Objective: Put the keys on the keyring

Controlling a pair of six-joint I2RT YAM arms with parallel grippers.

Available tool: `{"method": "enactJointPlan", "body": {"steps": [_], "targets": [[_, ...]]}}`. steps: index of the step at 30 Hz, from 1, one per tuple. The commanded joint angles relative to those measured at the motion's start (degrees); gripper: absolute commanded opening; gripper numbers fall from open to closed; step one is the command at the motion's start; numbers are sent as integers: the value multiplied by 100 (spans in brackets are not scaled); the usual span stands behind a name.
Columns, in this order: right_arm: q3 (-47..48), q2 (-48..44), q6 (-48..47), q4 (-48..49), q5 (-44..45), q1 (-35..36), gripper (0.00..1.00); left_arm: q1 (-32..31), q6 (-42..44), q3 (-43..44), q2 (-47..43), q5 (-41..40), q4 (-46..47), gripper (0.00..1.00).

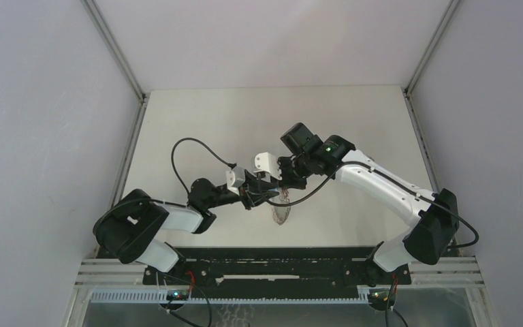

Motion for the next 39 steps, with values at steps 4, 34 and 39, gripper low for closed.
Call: {"method": "enactJointPlan", "body": {"steps": [4,34,39], "targets": [[268,52,68,-108,130,147,0,-13,-31,89,-82,26,290,30],[467,8,90,-117,173,441,0,-19,-49,194,-127,250,139,13],[461,-69,84,-7,135,450,0,-41,113,224,-252,222,-130,0]]}}
